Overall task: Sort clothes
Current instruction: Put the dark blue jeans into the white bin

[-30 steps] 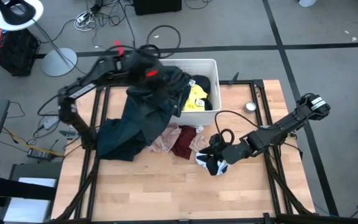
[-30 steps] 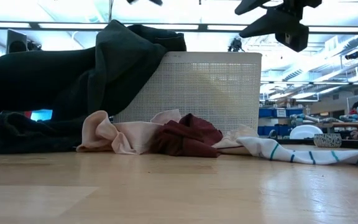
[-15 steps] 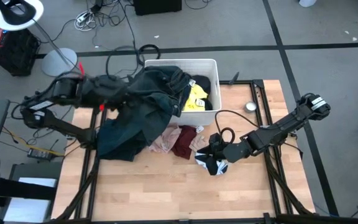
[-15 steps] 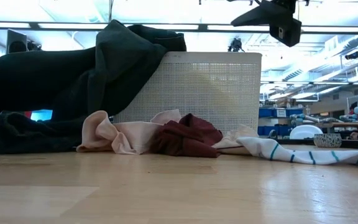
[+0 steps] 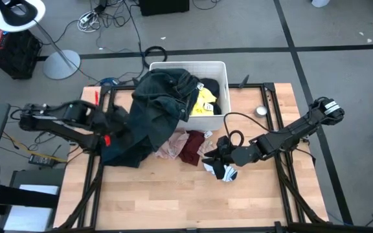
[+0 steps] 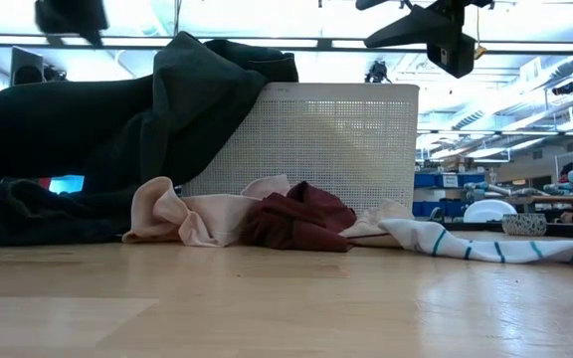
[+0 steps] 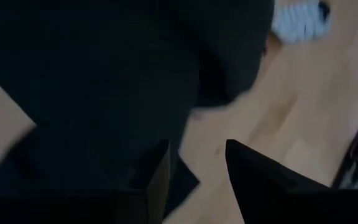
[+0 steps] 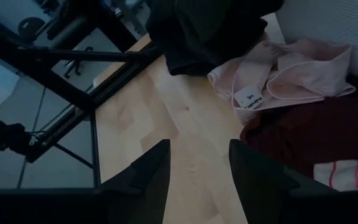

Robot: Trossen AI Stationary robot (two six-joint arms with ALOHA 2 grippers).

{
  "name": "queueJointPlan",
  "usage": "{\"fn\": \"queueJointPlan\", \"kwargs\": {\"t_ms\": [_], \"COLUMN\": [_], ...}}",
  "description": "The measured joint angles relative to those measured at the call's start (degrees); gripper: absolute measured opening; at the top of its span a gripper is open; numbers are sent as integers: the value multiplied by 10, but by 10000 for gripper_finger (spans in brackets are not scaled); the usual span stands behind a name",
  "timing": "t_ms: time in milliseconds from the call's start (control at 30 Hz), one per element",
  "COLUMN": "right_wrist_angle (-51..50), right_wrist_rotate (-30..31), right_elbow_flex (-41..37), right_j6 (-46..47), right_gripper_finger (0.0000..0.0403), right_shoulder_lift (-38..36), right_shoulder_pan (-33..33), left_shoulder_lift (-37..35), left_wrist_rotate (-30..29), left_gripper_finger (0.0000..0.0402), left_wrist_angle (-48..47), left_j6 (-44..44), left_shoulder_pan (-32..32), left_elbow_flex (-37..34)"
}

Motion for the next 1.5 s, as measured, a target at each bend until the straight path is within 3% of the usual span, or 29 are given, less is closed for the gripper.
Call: {"fn": "queueJointPlan", "kwargs": {"t_ms": [167, 667, 767, 867, 933, 1167, 1500], "right_wrist_angle": [0, -1, -1, -1, -1, -1, -1], "right_wrist_rotate": [0, 0, 0, 0, 0, 0, 0], "right_elbow_flex": [0, 0, 0, 0, 0, 0, 0], "right_j6": [0, -11, -15, -18, -21, -28, -40], "right_gripper_finger": [164, 164, 164, 164, 164, 164, 164], "right_shoulder_lift": [0, 0, 0, 0, 0, 0, 0], "right_shoulder_pan": [0, 0, 0, 0, 0, 0, 0], "left_shoulder_lift": [13, 134, 147, 143, 132, 101, 106], "left_wrist_rotate": [38, -27, -13, -9, -8, -51, -228], "left_gripper_finger": [161, 158, 118, 32, 12, 3, 1], "left_wrist_angle": [-3, -150, -170, -168, -168, -179, -175], "left_j6": [-40, -135, -134, -135, -137, -151, -103], "left_shoulder_pan": [-31, -83, -83, -83, -84, -84, -82], "left_elbow_flex": [-35, -48, -48, -45, -36, 61, 287]}}
